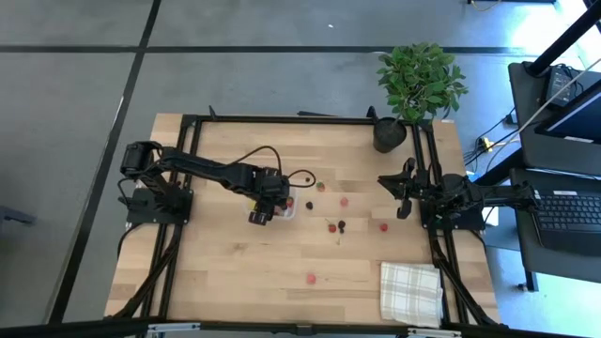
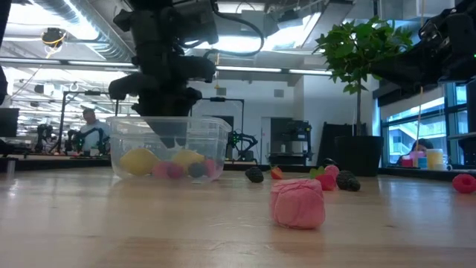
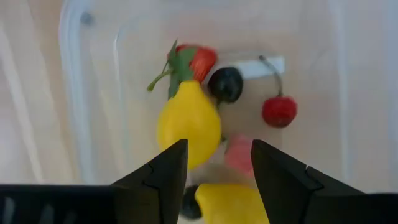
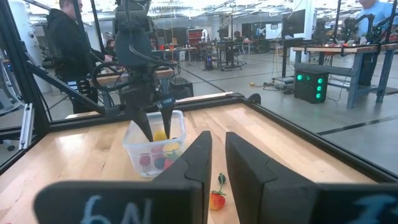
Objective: Pick and placing Produce into tupperware
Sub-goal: Put the left blackberry into the transparent bin
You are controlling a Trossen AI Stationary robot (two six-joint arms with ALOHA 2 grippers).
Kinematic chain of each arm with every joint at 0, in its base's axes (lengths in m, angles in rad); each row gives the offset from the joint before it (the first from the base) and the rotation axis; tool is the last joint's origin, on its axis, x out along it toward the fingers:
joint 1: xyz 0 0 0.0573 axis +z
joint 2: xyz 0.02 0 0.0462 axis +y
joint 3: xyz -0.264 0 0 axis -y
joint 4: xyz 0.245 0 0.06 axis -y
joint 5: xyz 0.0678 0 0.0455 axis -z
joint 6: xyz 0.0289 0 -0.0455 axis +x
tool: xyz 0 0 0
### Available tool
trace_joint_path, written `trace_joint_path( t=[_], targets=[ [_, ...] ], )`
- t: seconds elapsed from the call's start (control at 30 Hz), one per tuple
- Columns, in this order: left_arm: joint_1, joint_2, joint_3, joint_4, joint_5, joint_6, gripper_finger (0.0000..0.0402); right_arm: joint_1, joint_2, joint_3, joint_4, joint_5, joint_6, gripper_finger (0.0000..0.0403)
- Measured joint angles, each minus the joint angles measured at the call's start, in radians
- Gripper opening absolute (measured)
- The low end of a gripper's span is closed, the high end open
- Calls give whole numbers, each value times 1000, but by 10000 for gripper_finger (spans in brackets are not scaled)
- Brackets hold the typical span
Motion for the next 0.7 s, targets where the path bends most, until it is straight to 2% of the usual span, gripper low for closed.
trace_joint_path(
  t=[0.23, 0.5, 0.7],
  targets=[
    [0, -1, 44, -62, -29, 0, 170, 0, 0, 0, 0, 0, 0, 51],
    [0, -1, 100, -62, -31, 0, 170, 0, 0, 0, 0, 0, 0, 51],
    [0, -1, 175, -61, -93, 0, 170, 0, 0, 0, 0, 0, 0, 51]
  ],
)
